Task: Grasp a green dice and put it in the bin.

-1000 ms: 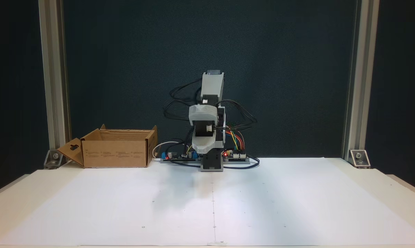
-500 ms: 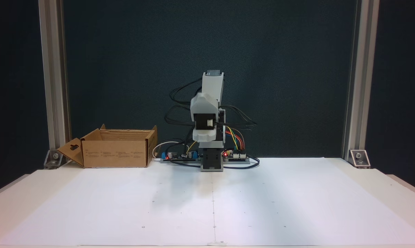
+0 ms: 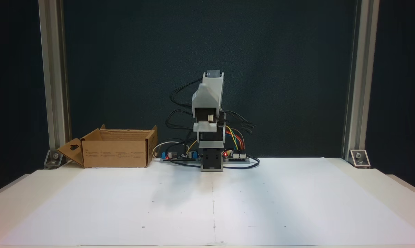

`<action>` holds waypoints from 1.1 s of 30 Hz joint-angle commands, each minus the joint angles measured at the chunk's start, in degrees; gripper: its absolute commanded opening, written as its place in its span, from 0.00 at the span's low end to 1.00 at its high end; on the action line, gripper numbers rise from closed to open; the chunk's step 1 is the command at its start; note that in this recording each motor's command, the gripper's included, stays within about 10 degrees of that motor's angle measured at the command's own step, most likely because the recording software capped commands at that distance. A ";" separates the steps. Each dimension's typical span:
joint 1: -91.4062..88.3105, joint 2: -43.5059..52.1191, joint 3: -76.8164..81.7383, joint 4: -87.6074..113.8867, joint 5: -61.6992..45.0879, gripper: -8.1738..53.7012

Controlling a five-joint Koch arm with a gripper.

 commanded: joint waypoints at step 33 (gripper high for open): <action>-0.18 5.80 3.34 -17.05 -0.62 0.86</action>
